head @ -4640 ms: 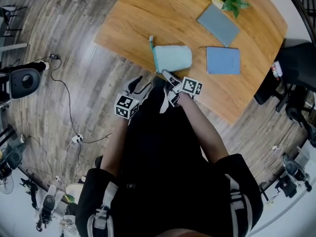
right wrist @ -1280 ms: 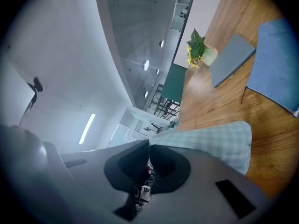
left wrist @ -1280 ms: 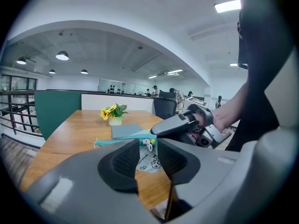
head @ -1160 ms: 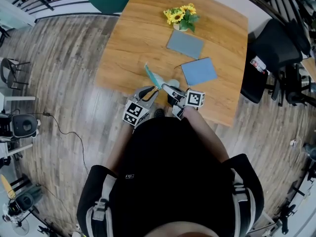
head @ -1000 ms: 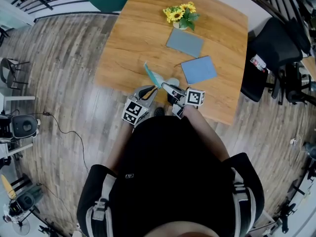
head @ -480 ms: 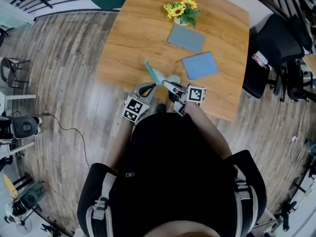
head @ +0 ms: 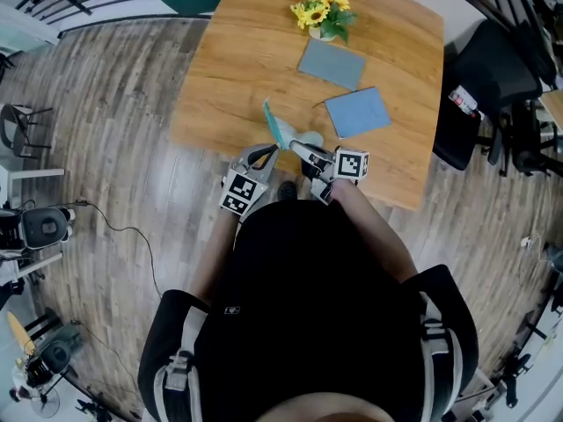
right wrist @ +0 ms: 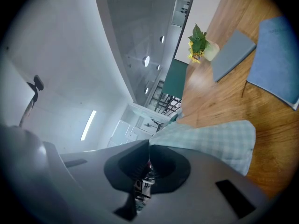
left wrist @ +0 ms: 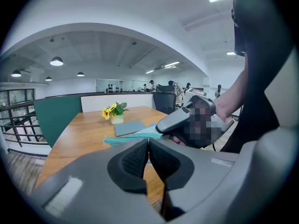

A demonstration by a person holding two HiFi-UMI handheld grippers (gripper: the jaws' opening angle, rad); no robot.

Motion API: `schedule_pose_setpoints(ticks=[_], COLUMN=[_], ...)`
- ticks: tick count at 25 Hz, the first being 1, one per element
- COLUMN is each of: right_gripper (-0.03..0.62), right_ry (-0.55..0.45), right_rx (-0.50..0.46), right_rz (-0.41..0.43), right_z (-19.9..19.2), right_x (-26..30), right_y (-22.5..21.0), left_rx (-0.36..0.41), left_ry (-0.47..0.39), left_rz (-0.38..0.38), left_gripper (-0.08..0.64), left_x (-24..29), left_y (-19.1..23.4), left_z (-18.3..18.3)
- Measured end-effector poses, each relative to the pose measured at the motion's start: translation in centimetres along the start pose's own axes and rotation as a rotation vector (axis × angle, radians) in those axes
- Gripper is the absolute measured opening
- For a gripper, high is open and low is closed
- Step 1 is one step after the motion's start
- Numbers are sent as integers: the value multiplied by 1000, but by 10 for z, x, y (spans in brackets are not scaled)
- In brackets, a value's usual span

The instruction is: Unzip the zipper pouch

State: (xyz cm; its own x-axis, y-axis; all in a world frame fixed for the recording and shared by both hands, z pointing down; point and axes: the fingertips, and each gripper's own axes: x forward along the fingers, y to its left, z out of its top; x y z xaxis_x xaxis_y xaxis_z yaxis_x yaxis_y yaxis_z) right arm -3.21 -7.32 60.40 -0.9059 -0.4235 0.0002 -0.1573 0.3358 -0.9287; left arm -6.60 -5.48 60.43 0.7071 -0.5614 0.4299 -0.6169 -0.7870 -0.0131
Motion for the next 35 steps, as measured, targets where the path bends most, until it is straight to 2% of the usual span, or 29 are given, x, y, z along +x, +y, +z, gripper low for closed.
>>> schedule_pose_setpoints(ticks=[14,19,22,26,30,35], right_gripper=[6,6,5,8,17,32], right_ry=[5,17,14,-21,-57,-119], right_rx=[-37,-33,-35,-24,8,139], right_rz=[-12,-11,-9,-22,42,152], right_z=[5,5,6,12,18,25], right_x=[1,4,3,-2,4,4], right_y=[6,9,9,3,11,19], left_rx=[7,-15,-26,-19,-2,5], left_ry=[-72,-42,-35,-101,-128,-158], left_rz=[67,86,86,39,31,18], left_gripper=[3,5,5,2,2,2], left_x=[-4,-3,1,-4,-7,-12], left_y=[8,12,11,6,9,8], left_z=[13,10,9,26,36,44])
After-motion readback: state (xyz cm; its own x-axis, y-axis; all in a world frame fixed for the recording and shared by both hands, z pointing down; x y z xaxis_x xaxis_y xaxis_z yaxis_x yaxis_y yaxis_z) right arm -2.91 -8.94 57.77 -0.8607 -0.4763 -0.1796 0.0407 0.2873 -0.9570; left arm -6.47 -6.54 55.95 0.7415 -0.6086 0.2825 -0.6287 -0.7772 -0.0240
